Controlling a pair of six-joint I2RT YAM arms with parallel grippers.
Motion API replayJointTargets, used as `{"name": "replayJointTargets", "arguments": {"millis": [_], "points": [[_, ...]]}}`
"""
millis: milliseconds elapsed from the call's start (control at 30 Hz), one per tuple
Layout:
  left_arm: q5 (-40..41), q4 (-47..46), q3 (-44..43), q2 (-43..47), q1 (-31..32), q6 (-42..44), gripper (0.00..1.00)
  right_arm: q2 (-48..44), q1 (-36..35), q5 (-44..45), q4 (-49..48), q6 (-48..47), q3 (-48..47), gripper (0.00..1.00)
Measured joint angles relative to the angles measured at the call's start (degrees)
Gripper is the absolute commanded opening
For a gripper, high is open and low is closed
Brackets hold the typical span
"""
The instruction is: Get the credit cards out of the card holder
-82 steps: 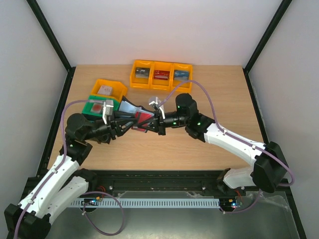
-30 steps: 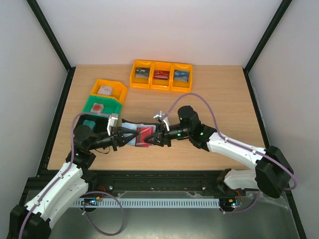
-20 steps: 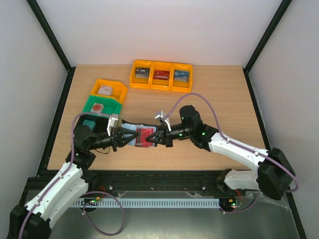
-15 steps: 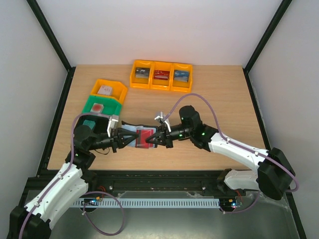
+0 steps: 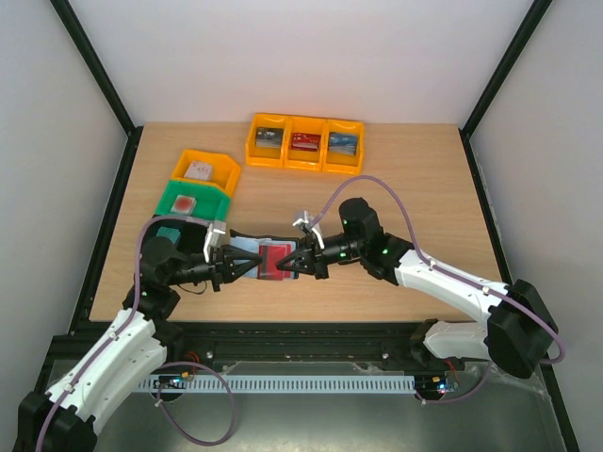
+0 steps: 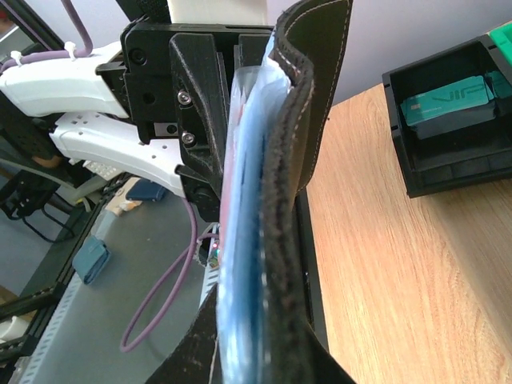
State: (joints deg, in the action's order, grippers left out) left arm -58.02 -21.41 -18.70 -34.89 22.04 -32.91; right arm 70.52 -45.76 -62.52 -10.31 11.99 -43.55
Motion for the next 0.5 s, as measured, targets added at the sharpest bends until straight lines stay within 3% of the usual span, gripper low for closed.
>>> {"name": "replayJointTargets", "arguments": {"millis": [133,300,500], "points": [[0.0,0.2,0.0,0.0,0.0,0.2,0.02,0.0,0.0,0.0,0.3,-0.4,-0.1,0.16],[0.0,0.4,0.0,0.0,0.0,0.1,0.02,0.0,0.0,0.3,1.3,-1.6,-0.1,0.12],[-0.1,0.6,0.0,0.0,-0.4,-0.1,0.02,-0.1,0.6,1.1,3.1,-3.7,-0.2,0.19]]}}
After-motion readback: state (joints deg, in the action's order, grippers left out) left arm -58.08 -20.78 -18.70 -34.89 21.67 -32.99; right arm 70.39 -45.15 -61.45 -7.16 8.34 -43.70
